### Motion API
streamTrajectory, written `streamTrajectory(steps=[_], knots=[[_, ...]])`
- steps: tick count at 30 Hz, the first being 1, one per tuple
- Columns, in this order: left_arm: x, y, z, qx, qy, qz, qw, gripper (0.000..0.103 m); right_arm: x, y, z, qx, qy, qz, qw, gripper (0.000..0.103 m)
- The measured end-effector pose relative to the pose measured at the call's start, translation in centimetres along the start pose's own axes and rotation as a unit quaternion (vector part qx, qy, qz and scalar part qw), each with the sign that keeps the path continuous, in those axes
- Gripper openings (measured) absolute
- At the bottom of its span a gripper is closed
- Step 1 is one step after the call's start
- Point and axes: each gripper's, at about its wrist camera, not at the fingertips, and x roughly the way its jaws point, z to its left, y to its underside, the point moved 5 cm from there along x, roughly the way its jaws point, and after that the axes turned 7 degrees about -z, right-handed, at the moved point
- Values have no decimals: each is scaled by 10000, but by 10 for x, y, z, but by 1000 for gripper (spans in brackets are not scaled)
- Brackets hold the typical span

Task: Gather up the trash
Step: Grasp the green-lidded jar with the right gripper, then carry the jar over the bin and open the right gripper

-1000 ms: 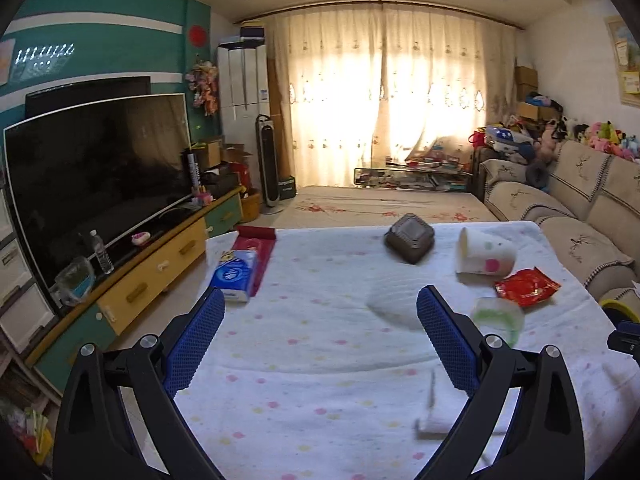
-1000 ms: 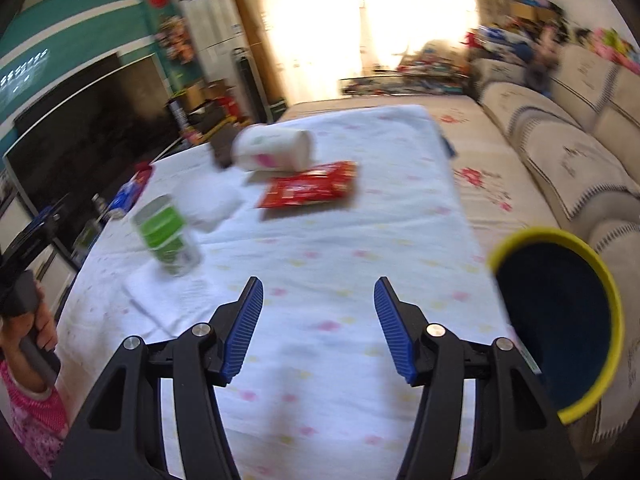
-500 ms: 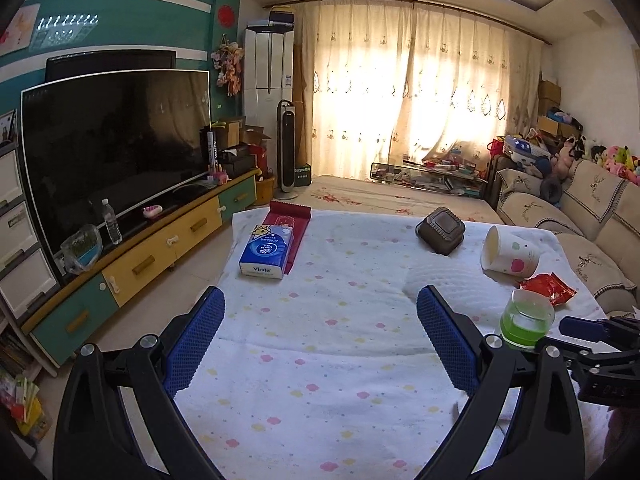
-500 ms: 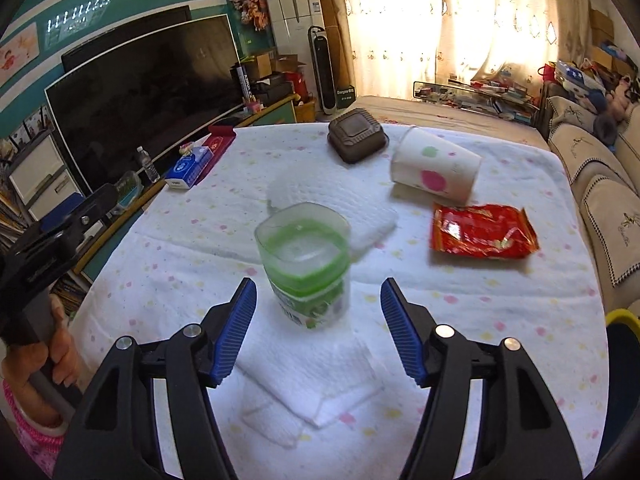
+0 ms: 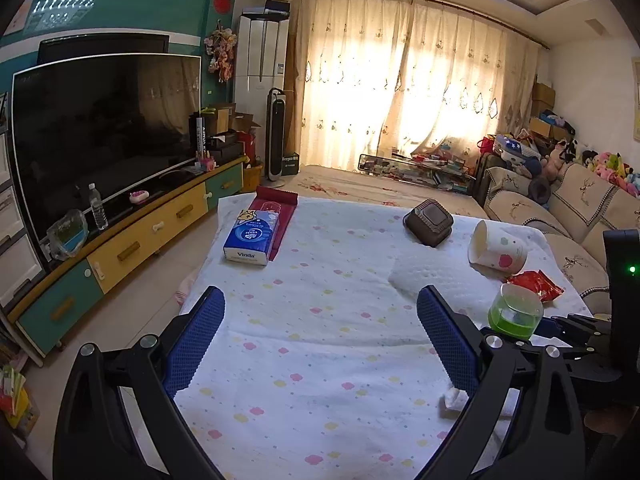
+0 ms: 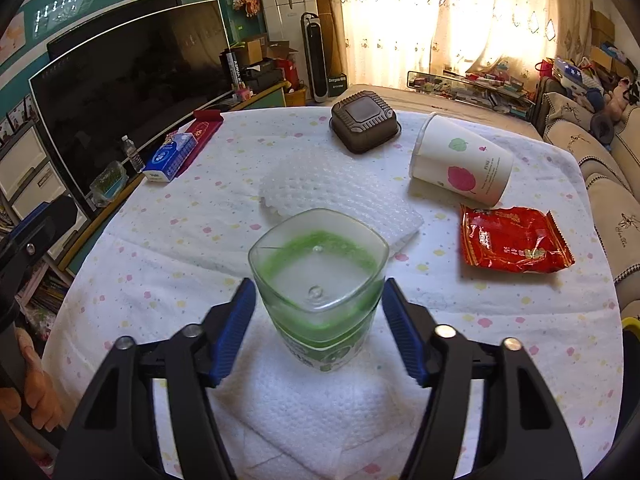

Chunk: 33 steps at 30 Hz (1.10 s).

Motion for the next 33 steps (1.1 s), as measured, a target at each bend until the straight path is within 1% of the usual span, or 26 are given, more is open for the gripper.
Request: streamTrajectory(steps=[6, 12, 16, 19, 22, 25, 30, 33], knots=[[0, 2, -7, 146, -13, -4, 9999, 95, -3, 0, -2, 11, 42, -99, 9999, 54], [4, 2, -5, 136, -31, 54, 9999, 95, -17, -2, -11, 98, 40, -161, 9998, 54], [6, 3, -6, 174, -41, 80, 9998, 95, -32, 0, -22, 182, 77, -229, 9995, 54], [7, 5, -8, 227, -54, 89, 9997, 95, -48, 4, -38, 286, 131, -299, 9991, 54], [9, 5, -10, 268, -67, 109, 9996, 95, -68, 9, -59, 419, 255, -419, 9979, 54], [10, 6, -12, 306, -78, 120, 9994, 95, -91, 14, -88, 555, 525, -577, 9954, 54], [12, 8, -15, 381, -106, 131, 9991, 95, -124, 32, -154, 944, 1113, -714, 9867, 54], [13, 9, -17, 431, -114, 150, 9989, 95, -137, 48, -201, 1243, 1551, -679, 9777, 54]])
